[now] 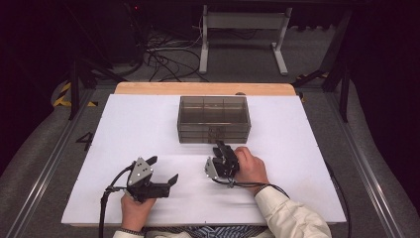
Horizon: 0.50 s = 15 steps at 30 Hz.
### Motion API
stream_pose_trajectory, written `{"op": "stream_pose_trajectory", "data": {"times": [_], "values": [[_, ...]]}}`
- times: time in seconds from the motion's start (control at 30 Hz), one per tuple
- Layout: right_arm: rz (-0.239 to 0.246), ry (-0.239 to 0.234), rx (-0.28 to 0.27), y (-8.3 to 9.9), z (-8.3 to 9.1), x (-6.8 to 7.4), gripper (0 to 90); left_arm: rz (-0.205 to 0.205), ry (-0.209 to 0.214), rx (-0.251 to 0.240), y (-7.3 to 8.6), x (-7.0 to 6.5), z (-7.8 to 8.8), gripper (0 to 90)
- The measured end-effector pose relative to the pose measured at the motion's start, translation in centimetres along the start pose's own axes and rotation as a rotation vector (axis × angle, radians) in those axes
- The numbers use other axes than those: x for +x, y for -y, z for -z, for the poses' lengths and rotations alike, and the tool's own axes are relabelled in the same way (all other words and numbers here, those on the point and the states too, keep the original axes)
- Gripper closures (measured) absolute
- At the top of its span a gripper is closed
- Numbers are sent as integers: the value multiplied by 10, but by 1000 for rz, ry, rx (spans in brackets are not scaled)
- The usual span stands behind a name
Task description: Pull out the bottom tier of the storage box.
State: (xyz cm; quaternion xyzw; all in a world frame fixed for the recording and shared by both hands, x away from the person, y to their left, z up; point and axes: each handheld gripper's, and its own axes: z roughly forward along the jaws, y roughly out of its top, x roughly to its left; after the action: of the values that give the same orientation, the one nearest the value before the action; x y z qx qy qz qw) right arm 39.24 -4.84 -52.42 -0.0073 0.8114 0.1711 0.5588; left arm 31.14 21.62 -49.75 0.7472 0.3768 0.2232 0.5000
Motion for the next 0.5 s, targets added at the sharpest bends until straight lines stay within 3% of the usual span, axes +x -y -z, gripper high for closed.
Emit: {"op": "stream_pose_trajectory", "data": {"times": [0.5], "values": [[36, 27, 12, -1, -4, 5, 663, 1, -2, 3, 0, 0, 0, 49]]}}
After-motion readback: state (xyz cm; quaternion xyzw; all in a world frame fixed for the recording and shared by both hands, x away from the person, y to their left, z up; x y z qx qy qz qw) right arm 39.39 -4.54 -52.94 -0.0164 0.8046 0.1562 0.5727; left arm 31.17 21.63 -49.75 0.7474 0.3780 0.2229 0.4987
